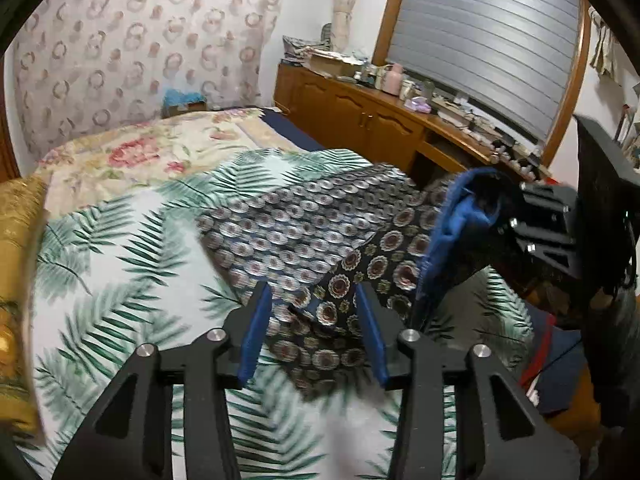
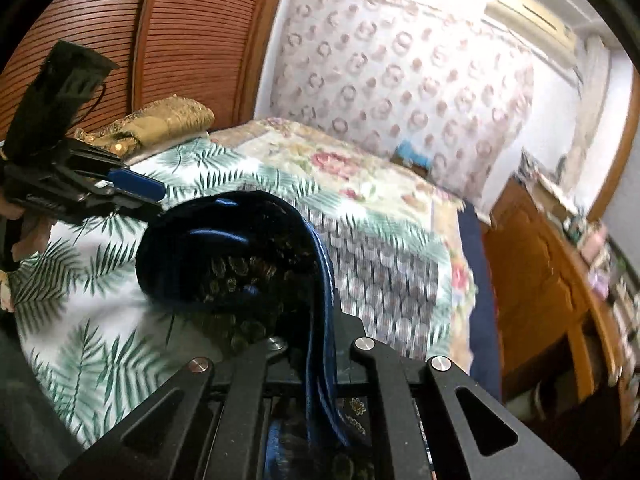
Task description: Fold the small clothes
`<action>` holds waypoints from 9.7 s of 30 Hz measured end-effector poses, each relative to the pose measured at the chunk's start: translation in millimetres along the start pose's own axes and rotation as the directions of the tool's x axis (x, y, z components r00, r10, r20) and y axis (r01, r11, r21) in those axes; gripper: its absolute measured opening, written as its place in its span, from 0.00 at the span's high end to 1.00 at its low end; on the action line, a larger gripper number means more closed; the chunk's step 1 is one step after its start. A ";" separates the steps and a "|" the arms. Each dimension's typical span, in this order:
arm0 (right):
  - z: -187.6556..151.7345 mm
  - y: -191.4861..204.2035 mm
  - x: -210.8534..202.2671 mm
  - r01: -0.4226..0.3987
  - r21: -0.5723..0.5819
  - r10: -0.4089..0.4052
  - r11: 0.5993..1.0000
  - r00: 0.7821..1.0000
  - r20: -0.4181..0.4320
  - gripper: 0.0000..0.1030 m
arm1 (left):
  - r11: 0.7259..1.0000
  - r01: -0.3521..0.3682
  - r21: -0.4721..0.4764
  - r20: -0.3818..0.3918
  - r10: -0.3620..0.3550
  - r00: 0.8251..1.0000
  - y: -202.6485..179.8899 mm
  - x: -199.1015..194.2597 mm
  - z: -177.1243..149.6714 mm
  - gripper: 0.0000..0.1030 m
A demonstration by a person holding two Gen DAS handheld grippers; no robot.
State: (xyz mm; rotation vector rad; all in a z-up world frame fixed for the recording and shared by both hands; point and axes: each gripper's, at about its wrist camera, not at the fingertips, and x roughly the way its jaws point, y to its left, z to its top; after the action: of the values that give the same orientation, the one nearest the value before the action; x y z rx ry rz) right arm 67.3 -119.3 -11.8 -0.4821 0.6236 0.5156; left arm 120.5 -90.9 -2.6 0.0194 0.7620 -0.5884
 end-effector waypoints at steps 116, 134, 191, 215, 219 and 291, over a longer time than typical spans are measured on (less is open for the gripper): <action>10.9 -141.9 53.4 -0.136 0.358 0.113 0.924 0.990 0.084 0.87 | 1.000 -0.001 -0.031 0.025 0.002 1.000 62.1 51.7 65.3 0.93; 123.7 -89.5 50.9 -0.256 0.070 0.227 0.964 0.930 0.289 0.88 | 0.963 -0.246 -0.112 0.282 0.268 0.921 118.8 -105.3 48.0 0.93; 157.6 -36.1 285.4 -0.508 -0.044 0.509 0.860 0.860 0.027 0.35 | 0.692 -0.513 -0.508 0.171 0.665 0.727 228.0 -196.7 -109.5 0.18; 51.6 -44.6 149.7 -0.416 0.022 0.412 0.909 0.906 0.101 0.35 | 0.776 -0.522 -0.355 0.244 0.616 0.749 153.1 -186.2 -75.4 0.05; 31.3 -65.3 109.3 -0.351 0.089 0.338 0.932 0.931 0.136 0.35 | 0.811 -0.496 -0.311 0.263 0.575 0.775 125.3 -171.1 -66.4 0.05; -77.8 -41.4 -51.2 0.026 0.444 -0.155 0.896 0.954 0.256 0.18 | 0.877 -0.444 -0.183 0.349 0.480 0.805 -2.8 -145.8 -9.7 0.05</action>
State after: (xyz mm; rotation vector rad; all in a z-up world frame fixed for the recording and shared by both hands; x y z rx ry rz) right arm 23.0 -210.5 -22.8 -0.0058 0.4165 0.3312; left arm 29.5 -18.9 86.3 0.0039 0.3724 -0.0757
